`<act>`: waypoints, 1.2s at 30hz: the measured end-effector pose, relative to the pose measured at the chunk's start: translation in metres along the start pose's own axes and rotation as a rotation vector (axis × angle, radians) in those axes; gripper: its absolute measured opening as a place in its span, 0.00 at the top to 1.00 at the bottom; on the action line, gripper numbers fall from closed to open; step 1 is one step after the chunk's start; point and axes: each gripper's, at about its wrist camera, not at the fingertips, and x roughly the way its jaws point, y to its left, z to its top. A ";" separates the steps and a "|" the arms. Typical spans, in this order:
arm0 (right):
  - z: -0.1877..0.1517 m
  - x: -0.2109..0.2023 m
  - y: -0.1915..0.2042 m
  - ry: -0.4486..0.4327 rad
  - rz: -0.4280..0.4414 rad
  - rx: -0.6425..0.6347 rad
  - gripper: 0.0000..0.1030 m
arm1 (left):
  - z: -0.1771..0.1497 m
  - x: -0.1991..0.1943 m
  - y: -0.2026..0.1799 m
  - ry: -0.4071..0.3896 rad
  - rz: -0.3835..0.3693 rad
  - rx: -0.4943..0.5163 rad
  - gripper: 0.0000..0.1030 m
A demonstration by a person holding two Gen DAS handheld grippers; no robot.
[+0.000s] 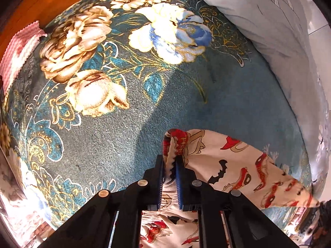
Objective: Fold clothes
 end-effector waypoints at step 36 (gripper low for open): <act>-0.089 0.044 -0.185 0.196 -0.178 0.178 0.95 | 0.003 0.038 0.003 0.096 -0.003 -0.008 0.39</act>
